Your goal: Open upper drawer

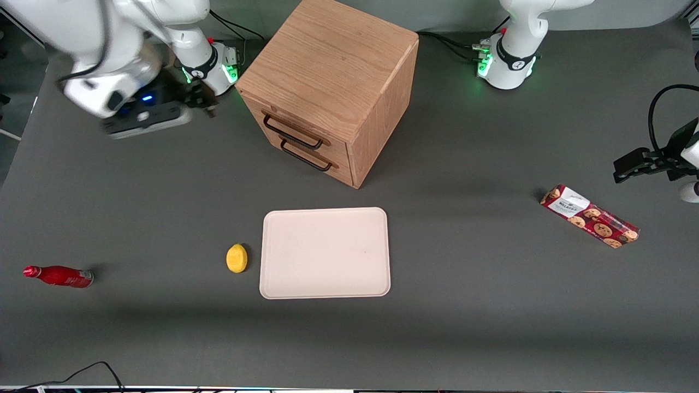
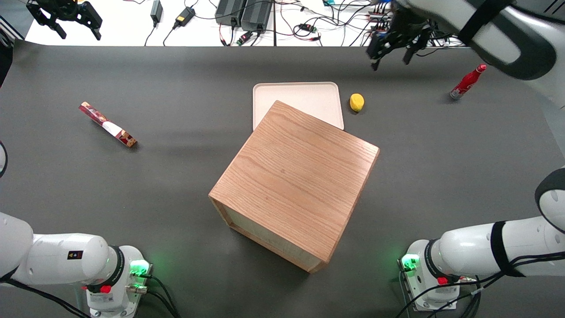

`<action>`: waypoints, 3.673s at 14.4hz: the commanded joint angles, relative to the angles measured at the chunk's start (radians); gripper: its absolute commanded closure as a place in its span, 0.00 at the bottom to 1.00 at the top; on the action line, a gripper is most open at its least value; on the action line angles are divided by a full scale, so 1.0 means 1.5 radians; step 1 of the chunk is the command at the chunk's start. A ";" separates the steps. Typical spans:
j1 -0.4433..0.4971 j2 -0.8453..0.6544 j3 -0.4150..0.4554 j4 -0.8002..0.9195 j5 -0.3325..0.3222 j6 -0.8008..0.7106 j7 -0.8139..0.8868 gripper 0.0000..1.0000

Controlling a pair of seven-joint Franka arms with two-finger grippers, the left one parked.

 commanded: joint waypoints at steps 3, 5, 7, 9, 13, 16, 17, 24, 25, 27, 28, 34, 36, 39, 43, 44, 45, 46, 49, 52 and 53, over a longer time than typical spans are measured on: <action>-0.005 0.038 0.045 0.006 0.051 -0.007 0.003 0.00; -0.005 0.045 0.067 0.007 0.054 -0.006 -0.017 0.00; -0.006 0.056 0.098 0.007 0.055 0.000 -0.066 0.00; -0.007 0.096 0.101 0.006 0.108 0.003 -0.210 0.00; -0.017 0.135 0.094 -0.007 0.132 0.034 -0.356 0.00; -0.028 0.148 0.091 -0.015 0.132 0.053 -0.370 0.00; -0.027 0.150 0.090 -0.016 0.132 0.058 -0.370 0.00; -0.025 0.144 0.089 -0.131 0.152 0.197 -0.362 0.00; -0.025 0.144 0.089 -0.146 0.152 0.209 -0.363 0.00; -0.021 0.136 0.091 -0.190 0.153 0.258 -0.362 0.00; -0.020 0.134 0.092 -0.207 0.153 0.277 -0.360 0.00; -0.019 0.137 0.092 -0.226 0.155 0.300 -0.358 0.00; -0.018 0.138 0.092 -0.239 0.154 0.317 -0.358 0.00; -0.018 0.146 0.090 -0.241 0.151 0.331 -0.360 0.00; -0.023 0.175 0.078 -0.219 0.138 0.349 -0.368 0.00; -0.020 0.187 0.074 -0.209 0.122 0.350 -0.368 0.00; -0.020 0.197 0.072 -0.199 0.101 0.351 -0.368 0.00; -0.024 0.205 0.071 -0.189 0.091 0.350 -0.368 0.00; -0.020 0.226 0.049 -0.165 0.088 0.350 -0.369 0.00; -0.022 0.243 0.015 -0.136 0.063 0.344 -0.403 0.00; -0.021 0.246 0.009 -0.125 0.063 0.343 -0.416 0.00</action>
